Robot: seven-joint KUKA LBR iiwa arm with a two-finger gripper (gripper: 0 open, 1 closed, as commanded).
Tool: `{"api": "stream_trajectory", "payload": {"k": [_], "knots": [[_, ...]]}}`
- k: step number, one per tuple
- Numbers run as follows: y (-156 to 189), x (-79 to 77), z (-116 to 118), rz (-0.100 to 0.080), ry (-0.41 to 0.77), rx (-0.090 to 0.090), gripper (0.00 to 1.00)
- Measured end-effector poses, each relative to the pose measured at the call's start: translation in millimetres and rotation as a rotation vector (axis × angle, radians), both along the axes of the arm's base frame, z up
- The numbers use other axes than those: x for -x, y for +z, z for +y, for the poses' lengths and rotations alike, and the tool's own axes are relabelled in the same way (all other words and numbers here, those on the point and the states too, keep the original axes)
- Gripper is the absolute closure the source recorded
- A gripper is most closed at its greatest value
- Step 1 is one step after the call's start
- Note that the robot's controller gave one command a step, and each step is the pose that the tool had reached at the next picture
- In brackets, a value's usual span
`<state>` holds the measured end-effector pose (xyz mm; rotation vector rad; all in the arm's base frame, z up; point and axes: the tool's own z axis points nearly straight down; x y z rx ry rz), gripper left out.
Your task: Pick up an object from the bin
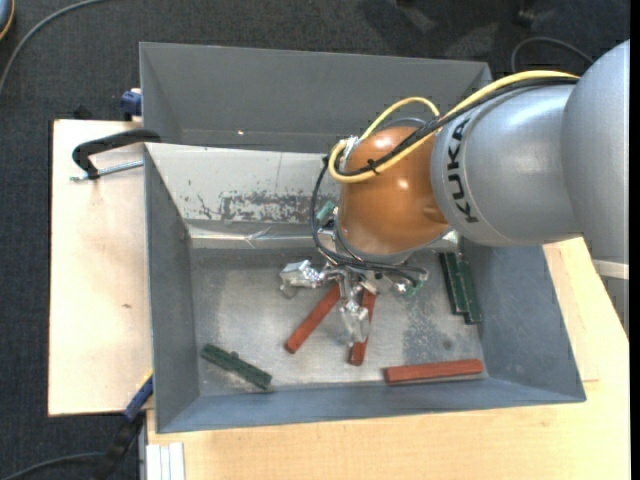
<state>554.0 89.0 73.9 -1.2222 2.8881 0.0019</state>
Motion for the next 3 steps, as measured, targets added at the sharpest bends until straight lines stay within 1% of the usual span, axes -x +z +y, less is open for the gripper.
{"api": "stream_trajectory", "payload": {"k": [1, 2, 3], "knots": [[0, 0.1, 0, 0.001, 0.0, 0.0, 1.0], [150, -13.5, -12, -0.011, 0.038, 0.0, 1.0], [179, -20.8, -29, -0.006, -0.011, 0.001, 1.0]]}}
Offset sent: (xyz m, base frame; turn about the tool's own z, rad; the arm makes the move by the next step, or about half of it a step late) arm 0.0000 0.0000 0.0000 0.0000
